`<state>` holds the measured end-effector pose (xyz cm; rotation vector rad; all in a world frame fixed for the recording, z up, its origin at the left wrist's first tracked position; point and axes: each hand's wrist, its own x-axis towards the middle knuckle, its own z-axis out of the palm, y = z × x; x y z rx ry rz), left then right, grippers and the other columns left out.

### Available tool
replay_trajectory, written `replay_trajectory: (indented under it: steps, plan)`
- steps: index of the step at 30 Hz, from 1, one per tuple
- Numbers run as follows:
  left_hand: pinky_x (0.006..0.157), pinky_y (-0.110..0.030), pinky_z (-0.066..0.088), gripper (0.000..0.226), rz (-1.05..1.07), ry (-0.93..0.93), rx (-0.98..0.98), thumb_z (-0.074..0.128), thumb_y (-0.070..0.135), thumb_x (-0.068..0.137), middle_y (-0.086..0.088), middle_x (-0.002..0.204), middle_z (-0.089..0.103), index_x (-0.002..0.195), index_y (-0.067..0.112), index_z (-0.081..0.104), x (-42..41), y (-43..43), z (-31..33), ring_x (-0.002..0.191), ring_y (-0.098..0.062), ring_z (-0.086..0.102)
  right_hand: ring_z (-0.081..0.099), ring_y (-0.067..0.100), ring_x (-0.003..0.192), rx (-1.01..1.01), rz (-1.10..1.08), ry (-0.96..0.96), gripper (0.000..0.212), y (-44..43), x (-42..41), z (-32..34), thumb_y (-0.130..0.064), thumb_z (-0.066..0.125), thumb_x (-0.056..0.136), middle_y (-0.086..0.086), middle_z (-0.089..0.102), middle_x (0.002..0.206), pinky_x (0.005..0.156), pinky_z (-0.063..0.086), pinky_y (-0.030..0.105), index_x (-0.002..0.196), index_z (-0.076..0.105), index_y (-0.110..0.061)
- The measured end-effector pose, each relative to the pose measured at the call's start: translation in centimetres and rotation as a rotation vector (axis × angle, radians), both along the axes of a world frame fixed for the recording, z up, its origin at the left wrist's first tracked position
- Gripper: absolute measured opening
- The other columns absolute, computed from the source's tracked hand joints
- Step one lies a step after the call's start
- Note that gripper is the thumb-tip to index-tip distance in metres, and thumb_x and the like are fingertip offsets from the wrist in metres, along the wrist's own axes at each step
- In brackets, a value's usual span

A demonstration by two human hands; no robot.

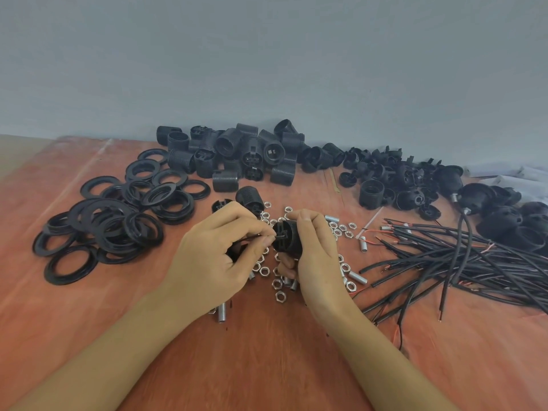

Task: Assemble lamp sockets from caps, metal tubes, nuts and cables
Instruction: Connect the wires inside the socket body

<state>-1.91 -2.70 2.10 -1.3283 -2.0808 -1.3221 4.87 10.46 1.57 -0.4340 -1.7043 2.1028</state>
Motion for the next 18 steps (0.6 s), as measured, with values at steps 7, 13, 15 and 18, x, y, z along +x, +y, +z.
replay_trajectory:
  steps: [7, 13, 15, 18]
  plan:
    - [0.063, -0.036, 0.051, 0.009, 0.0, -0.007, -0.018, 0.065, 0.016, 0.088, 0.005, 0.086, 0.061, 0.088, 0.01, 0.072, 0.01, -0.01, -0.01, 0.076, -0.014, 0.061, 0.042, 0.01, 0.05, 0.027, -0.019, 0.007, 0.024, -0.08, 0.05, -0.02, -0.03, 0.04, 0.105, -0.004, 0.051, 0.068, 0.042, 0.036, 0.02, 0.089, 0.056, -0.022]
    - [0.062, -0.038, 0.051, 0.006, 0.014, -0.004, -0.034, 0.066, 0.014, 0.088, 0.006, 0.086, 0.06, 0.087, 0.011, 0.072, 0.03, -0.01, 0.01, 0.075, -0.014, 0.061, 0.038, 0.012, 0.052, 0.065, -0.025, -0.003, 0.026, -0.05, 0.08, -0.21, -0.033, 0.041, 0.105, 0.0, 0.044, 0.069, 0.043, 0.037, 0.022, 0.088, 0.052, -0.017]
    - [0.062, -0.037, 0.051, 0.006, 0.036, 0.017, -0.048, 0.066, 0.014, 0.088, 0.007, 0.086, 0.06, 0.088, 0.012, 0.071, 0.04, -0.08, 0.02, 0.076, -0.013, 0.06, 0.038, 0.011, 0.051, 0.087, -0.031, -0.001, 0.026, -0.1, 0.04, -0.31, -0.035, 0.042, 0.104, -0.001, 0.043, 0.067, 0.043, 0.037, 0.023, 0.089, 0.052, -0.016]
    - [0.06, -0.036, 0.05, 0.005, 0.065, 0.062, -0.072, 0.065, 0.014, 0.088, 0.008, 0.085, 0.058, 0.087, 0.012, 0.07, 0.04, -0.17, -0.01, 0.074, -0.012, 0.059, 0.037, 0.013, 0.052, 0.126, -0.036, -0.003, 0.026, -0.18, -0.03, -0.37, -0.036, 0.043, 0.103, 0.001, 0.043, 0.068, 0.044, 0.036, 0.027, 0.09, 0.054, -0.017]
